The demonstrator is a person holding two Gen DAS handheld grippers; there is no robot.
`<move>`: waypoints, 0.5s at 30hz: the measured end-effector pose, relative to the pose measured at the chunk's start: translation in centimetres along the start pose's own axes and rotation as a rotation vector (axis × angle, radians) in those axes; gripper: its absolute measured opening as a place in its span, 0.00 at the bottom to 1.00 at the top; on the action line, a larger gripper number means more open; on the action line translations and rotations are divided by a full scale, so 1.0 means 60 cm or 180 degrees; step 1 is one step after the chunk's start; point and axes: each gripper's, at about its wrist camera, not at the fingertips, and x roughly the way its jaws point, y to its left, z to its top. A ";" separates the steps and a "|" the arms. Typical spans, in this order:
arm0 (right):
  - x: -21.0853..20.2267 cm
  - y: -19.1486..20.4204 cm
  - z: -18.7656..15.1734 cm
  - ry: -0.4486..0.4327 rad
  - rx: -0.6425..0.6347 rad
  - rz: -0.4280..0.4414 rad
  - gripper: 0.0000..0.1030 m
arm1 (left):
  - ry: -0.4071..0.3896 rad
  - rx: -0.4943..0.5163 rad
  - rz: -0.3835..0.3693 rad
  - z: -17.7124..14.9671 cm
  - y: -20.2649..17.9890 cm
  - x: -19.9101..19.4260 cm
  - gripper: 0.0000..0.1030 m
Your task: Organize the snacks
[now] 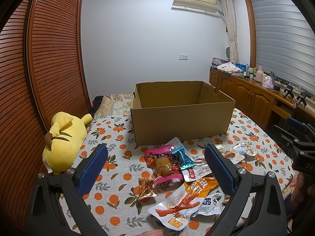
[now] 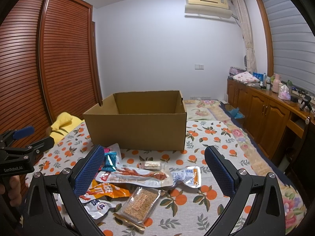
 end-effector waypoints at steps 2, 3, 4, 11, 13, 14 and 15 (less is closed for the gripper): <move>0.000 -0.001 0.000 0.0001 0.0000 -0.0002 1.00 | 0.0000 -0.0005 0.0000 0.002 0.001 0.001 0.97; 0.000 0.000 0.000 0.0000 0.0001 -0.0001 1.00 | -0.0002 -0.0005 -0.0004 0.001 0.001 0.000 0.97; 0.000 -0.001 0.000 0.0002 0.0001 0.0001 1.00 | -0.0003 -0.0005 -0.0004 0.002 0.000 0.000 0.97; -0.001 -0.001 0.000 -0.0007 -0.0004 -0.0003 1.00 | -0.0005 -0.0005 -0.0003 0.003 0.000 0.002 0.97; -0.001 0.001 0.000 -0.0005 -0.0001 0.0001 1.00 | -0.0006 -0.0006 -0.0002 0.002 0.000 0.001 0.97; -0.001 -0.001 0.000 -0.0004 -0.0002 0.0000 1.00 | -0.0006 -0.0005 -0.0003 0.002 0.000 0.000 0.97; -0.001 -0.001 0.000 -0.0003 -0.0003 0.0002 1.00 | -0.0006 -0.0003 -0.0005 0.003 0.000 0.001 0.97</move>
